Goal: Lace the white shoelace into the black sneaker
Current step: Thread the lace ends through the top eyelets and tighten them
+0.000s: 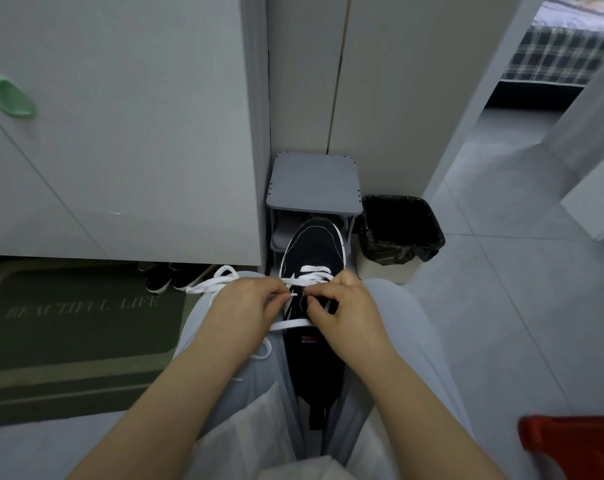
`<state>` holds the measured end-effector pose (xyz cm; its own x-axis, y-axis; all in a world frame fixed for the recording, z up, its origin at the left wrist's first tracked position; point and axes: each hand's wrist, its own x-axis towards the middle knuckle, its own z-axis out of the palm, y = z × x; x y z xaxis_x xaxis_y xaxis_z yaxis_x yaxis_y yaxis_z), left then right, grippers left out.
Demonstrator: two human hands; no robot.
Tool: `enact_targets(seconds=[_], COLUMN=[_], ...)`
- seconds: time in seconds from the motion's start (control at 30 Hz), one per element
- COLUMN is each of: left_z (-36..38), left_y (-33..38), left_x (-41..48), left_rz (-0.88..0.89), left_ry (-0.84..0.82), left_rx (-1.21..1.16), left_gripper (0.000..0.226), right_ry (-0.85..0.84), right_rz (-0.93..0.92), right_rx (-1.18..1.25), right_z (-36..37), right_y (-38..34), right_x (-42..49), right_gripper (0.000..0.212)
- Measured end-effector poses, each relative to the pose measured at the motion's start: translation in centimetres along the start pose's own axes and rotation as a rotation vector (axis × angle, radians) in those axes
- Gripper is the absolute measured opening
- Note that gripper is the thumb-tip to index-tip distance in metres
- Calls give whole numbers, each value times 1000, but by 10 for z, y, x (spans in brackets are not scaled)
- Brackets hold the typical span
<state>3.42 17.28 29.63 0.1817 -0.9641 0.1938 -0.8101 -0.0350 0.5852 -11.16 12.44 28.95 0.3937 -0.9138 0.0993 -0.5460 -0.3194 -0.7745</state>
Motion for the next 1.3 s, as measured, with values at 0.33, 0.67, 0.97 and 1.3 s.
enact_targets(seconds=[0.33,0.67,0.97,1.3], left_z=[6,-3,-37,-50], left_y=[4,4,-1,16], left_x=[3,6,28,18], left_rz=[31,1,-12,27], left_ry=[-36,64,-158,-191], left_rx=[81,88,-14,-1], left_gripper=[15,18,12,14], right_ry=[1,115,170,-107], right_rz=[-40,-3,97,-116], right_rx=[20,208,1094,-276], right_z=[5,-17,-113,-27], right_y=[6,8,3,2], right_x=[1,3,-14,6], right_gripper=[21,13,30,16])
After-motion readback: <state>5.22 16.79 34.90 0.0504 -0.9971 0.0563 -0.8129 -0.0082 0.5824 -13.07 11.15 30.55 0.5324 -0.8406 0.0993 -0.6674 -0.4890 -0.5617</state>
